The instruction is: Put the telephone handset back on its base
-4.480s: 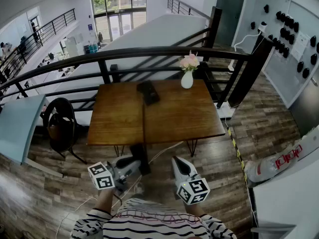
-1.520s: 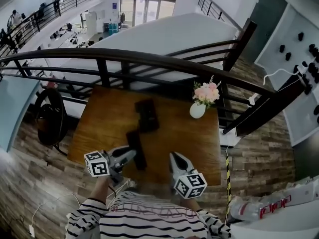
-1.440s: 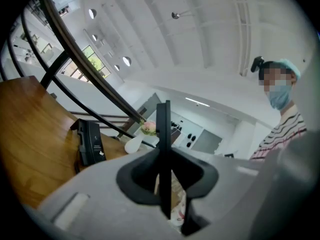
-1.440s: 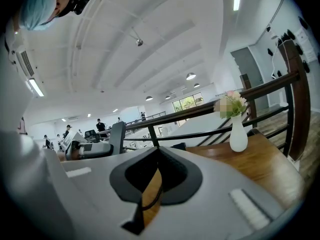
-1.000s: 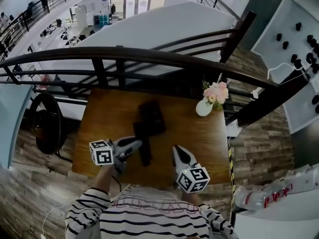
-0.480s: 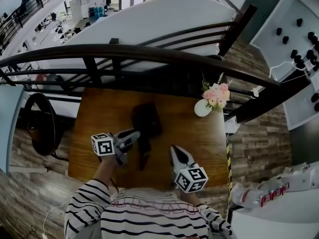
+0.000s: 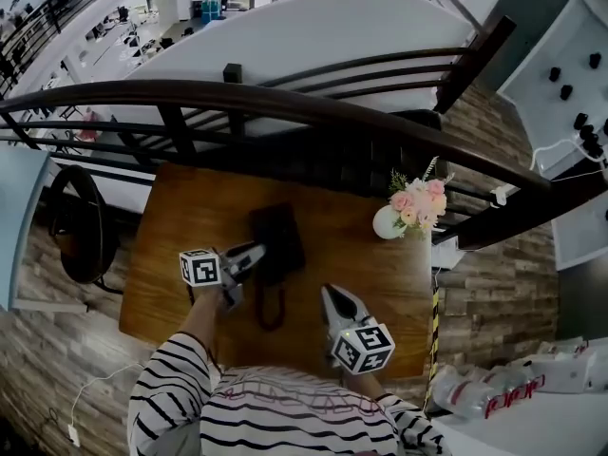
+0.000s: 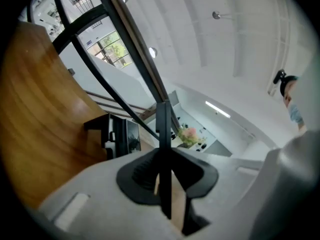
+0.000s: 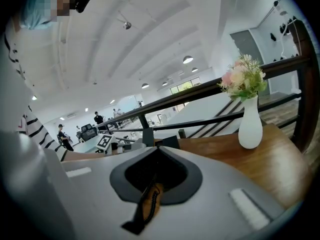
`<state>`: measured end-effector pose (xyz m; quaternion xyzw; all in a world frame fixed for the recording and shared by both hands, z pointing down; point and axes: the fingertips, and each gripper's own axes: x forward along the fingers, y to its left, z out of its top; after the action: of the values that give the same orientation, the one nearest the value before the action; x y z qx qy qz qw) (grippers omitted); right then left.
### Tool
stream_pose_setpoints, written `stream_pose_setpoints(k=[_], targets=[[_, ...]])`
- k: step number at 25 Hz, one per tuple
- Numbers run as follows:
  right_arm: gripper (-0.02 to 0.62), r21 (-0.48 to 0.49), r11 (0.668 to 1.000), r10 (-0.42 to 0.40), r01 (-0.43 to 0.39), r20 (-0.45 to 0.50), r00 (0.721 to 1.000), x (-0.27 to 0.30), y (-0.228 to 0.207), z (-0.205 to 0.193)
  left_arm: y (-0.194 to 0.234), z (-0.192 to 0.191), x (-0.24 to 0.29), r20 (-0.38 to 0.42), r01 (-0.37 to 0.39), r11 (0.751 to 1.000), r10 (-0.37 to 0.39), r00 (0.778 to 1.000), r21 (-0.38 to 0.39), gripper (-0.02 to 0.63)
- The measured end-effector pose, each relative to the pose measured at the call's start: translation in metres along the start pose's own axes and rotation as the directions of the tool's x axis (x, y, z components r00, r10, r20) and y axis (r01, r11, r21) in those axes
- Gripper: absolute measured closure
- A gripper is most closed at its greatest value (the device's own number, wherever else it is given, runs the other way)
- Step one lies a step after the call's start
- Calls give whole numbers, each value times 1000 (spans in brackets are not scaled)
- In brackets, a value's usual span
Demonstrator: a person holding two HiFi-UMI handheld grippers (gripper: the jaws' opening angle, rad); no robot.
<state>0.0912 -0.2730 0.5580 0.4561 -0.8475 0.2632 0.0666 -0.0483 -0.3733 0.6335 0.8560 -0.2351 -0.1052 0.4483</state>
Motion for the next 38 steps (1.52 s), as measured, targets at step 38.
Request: stream_pose_setpoints(k=[38], targets=[[595, -12, 999, 40, -41, -109, 993, 31, -37, -7, 94, -11, 23, -57, -94, 985, 87, 995, -144, 540]])
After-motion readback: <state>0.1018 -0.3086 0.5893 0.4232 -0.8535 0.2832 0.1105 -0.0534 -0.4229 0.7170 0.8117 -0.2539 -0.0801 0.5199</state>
